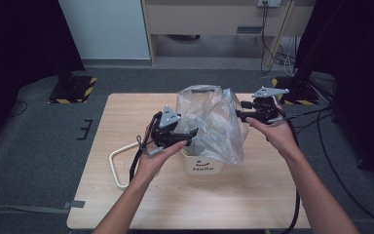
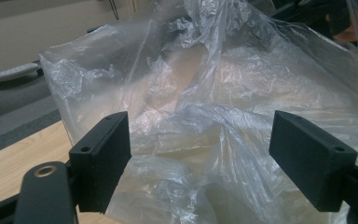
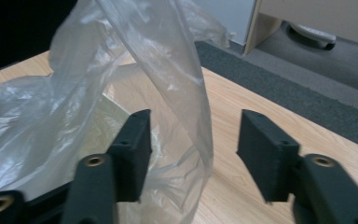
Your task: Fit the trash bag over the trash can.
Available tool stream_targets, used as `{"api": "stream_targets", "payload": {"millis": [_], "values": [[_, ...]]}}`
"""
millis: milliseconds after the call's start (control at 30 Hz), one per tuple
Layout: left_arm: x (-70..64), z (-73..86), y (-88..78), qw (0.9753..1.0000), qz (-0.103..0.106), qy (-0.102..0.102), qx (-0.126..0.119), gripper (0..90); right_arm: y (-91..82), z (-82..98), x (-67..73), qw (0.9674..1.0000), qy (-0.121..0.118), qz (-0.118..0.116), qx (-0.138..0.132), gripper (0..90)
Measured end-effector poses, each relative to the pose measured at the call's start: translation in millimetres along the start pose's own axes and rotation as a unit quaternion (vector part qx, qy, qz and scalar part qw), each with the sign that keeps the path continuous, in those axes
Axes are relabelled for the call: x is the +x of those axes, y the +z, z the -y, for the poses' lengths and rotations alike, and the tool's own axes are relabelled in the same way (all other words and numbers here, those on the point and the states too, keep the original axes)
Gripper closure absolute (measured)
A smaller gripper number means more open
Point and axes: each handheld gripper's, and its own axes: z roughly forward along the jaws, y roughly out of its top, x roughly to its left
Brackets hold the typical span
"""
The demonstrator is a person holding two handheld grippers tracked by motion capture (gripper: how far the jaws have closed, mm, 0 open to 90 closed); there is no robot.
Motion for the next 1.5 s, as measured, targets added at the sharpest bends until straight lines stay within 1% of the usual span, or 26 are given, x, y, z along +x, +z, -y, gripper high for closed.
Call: {"api": "stream_targets", "payload": {"millis": [33, 133, 233, 333, 367, 500, 600, 633, 767, 833, 1033, 1133, 1200, 1333, 1433, 1467, 1500], "values": [[0.4, -0.1, 0.5, 1.0000, 0.000, -0.001, 0.000, 19.9, 4.0, 0.8, -0.1, 1.0000, -0.003, -0.003, 0.003, 58.1], [2.0, -1.2, 2.5, 1.0000, 0.001, -0.005, -0.001, 19.5, 10.5, 2.3, 1.8, 0.9998, -0.006, -0.012, 0.017, 73.0], [2.2, -2.9, 5.2, 1.0000, 0.005, -0.004, -0.001, 19.7, 12.6, 0.8, 8.0, 0.9993, -0.015, -0.030, 0.015, 82.9], [3.4, -4.9, 10.5, 0.9999, 0.010, -0.004, 0.001, 19.7, 11.8, -1.8, 14.9, 0.9987, -0.020, -0.044, 0.012, 89.2], [3.3, -5.3, 11.8, 0.9999, 0.010, -0.006, 0.002, 19.7, 11.4, -2.7, 17.4, 0.9985, -0.022, -0.048, 0.013, 89.7], [3.5, -7.3, 18.1, 0.9999, 0.013, -0.002, 0.004, 19.8, 11.1, -3.7, 24.9, 0.9975, -0.026, -0.064, 0.015, 90.0], [3.9, -9.4, 23.1, 0.9998, 0.015, 0.002, 0.009, 20.1, 10.3, -5.0, 31.4, 0.9965, -0.031, -0.077, 0.010, 90.0], [4.2, -10.2, 24.5, 0.9998, 0.016, 0.002, 0.008, 20.1, 10.1, -5.4, 32.8, 0.9961, -0.029, -0.083, 0.007, 90.0], [4.4, -12.6, 28.4, 0.9998, 0.021, -0.001, 0.001, 21.5, 10.8, -6.4, 40.0, 0.9945, -0.033, -0.099, 0.003, 90.0], [2.9, -13.1, 30.1, 0.9997, 0.024, 0.000, 0.001, 21.7, 11.0, -6.6, 42.8, 0.9940, -0.035, -0.103, 0.002, 90.0], [-1.6, -17.4, 34.6, 0.9994, 0.034, 0.007, -0.002, 21.9, 11.0, -7.2, 51.4, 0.9915, -0.041, -0.123, -0.004, 90.0], [-5.3, -20.5, 37.1, 0.9989, 0.044, 0.015, -0.006, 22.5, 10.8, -6.9, 54.9, 0.9901, -0.044, -0.133, -0.007, 90.0], [-7.0, -21.4, 38.9, 0.9987, 0.046, 0.020, -0.006, 23.1, 10.5, -6.9, 56.4, 0.9896, -0.047, -0.136, -0.005, 90.0], [-7.4, -22.7, 40.7, 0.9986, 0.045, 0.026, -0.006, 29.9, 10.6, -6.7, 59.4, 0.9885, -0.049, -0.143, -0.004, 90.0], [-6.5, -23.0, 40.3, 0.9986, 0.047, 0.024, -0.007, 43.0, 10.5, -6.5, 60.7, 0.9881, -0.052, -0.145, -0.002, 90.0], [-6.4, -22.9, 40.3, 0.9986, 0.045, 0.025, -0.008, 49.1, 10.7, -6.3, 60.9, 0.9880, -0.053, -0.145, -0.002, 90.0], [-6.8, -23.0, 40.2, 0.9988, 0.039, 0.029, -0.005, 53.3, 10.9, -6.0, 61.0, 0.9879, -0.053, -0.145, -0.002, 90.0]]}}
